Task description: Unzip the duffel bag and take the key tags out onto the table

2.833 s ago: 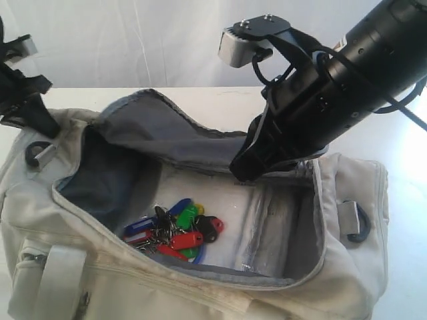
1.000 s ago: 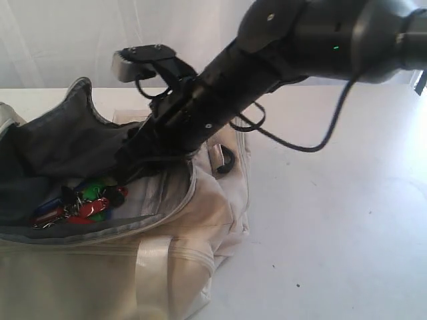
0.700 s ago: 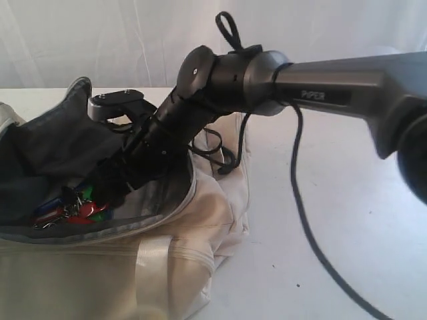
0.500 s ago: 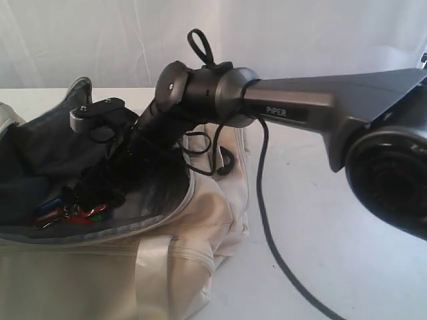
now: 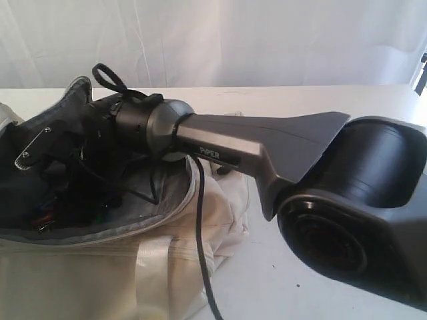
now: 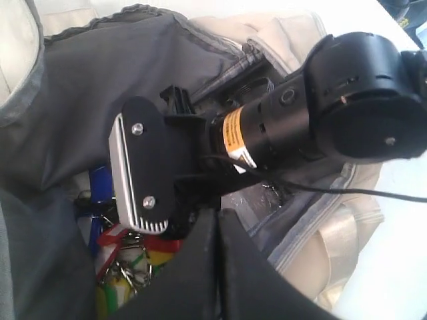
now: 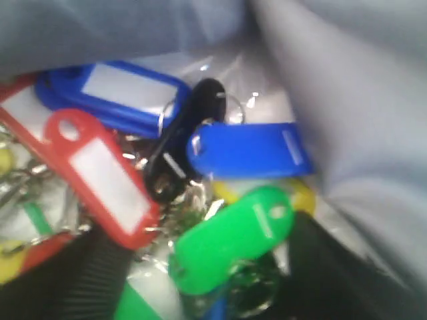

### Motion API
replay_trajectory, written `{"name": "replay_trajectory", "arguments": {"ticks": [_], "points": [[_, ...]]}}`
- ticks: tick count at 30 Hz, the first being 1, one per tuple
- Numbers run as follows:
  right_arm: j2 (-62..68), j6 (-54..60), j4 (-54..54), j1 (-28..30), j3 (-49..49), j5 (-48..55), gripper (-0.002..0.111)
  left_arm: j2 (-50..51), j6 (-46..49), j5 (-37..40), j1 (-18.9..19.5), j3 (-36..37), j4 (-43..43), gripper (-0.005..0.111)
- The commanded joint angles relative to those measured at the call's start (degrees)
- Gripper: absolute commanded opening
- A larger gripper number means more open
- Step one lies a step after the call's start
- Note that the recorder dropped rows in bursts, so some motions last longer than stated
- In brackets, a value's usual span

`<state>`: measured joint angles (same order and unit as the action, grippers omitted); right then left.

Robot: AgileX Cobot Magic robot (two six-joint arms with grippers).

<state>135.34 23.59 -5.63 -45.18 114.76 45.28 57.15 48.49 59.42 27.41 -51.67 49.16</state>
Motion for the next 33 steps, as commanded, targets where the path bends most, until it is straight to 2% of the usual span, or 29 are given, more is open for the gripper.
{"name": "replay_trajectory", "arguments": {"ticks": [1, 2, 3, 8, 20, 28, 33], "points": [[1.8, -6.6, 11.2, -1.1, -0.6, 8.0, 0.02, -0.5, 0.5, 0.5, -0.2, 0.4, 1.4, 0.0], [1.8, -7.2, 12.7, -1.0, -0.6, 9.6, 0.007, -0.5, 0.6, 0.5, -0.2, 0.4, 1.4, 0.0], [1.8, -7.8, 14.4, -0.6, -0.6, 11.2, 0.001, -0.5, 0.9, 0.5, -0.2, 0.4, 1.4, 0.0], [-0.2, -9.3, 12.9, 1.3, -0.6, 13.4, 0.0, -0.5, 1.3, 0.1, -0.2, 0.4, 1.3, 0.0], [-11.9, -7.9, 9.1, 2.4, -0.6, 10.4, 0.0, -0.5, 1.4, -1.2, -0.2, 0.4, 0.5, 0.0], [-13.1, -7.4, 8.6, 2.4, -0.6, 11.0, 0.0, -0.5, 1.4, -1.2, -0.2, 0.4, 0.5, 0.0], [-14.5, -6.8, 8.6, 2.4, -0.6, 11.0, 0.0, -0.5, 1.4, -4.5, -0.2, 3.4, 0.8, 0.0]]}}
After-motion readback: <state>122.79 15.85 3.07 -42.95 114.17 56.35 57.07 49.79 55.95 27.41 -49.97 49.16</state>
